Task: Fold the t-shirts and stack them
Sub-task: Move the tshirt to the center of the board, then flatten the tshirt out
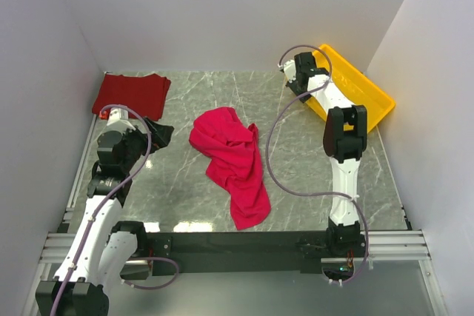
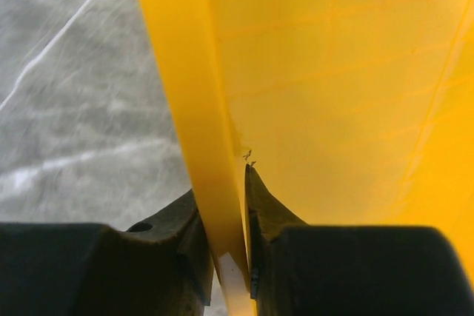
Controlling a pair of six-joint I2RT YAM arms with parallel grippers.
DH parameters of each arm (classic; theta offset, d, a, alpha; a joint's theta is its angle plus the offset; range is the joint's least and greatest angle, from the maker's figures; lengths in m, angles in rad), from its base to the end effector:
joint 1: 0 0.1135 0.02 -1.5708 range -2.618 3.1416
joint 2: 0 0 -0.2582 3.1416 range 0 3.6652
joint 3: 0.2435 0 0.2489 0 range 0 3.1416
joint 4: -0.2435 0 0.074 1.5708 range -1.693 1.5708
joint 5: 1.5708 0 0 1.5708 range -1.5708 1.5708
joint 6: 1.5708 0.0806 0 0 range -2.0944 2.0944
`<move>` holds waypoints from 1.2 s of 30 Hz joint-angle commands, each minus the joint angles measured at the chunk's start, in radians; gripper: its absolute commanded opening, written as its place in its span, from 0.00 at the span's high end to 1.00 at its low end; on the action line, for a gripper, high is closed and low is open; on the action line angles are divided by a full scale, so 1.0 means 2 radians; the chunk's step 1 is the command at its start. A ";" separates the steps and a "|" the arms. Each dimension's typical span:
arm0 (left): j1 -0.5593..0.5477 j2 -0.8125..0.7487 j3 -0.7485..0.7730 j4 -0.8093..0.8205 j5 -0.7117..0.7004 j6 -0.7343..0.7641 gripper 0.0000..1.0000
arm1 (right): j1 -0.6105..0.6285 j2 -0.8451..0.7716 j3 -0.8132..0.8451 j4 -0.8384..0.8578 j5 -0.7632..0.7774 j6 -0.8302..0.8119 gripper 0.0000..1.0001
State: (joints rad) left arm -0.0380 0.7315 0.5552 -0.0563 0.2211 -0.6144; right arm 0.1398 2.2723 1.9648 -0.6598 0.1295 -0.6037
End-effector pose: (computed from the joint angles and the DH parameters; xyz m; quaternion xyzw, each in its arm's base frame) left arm 0.2239 -0.0262 0.2675 -0.1560 0.7669 -0.2795 0.5563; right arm 0.5187 0.0625 0.1681 -0.3282 0.8947 -0.1283 0.2744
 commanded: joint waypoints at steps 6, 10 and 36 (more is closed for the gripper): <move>0.000 -0.016 0.005 0.015 0.005 0.005 0.01 | -0.018 0.064 0.083 -0.011 0.087 0.084 0.67; 0.000 -0.014 0.011 0.010 0.005 0.005 0.01 | -0.019 0.095 0.119 -0.009 0.094 0.082 0.58; 0.000 -0.025 0.016 0.002 0.004 0.000 0.01 | -0.019 -0.018 0.052 0.011 -0.006 0.085 0.35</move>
State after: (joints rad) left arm -0.0383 0.7036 0.5556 -0.0734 0.2203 -0.6144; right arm 0.1078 2.3974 2.0743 -0.6716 0.1837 -0.4221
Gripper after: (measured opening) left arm 0.995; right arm 0.630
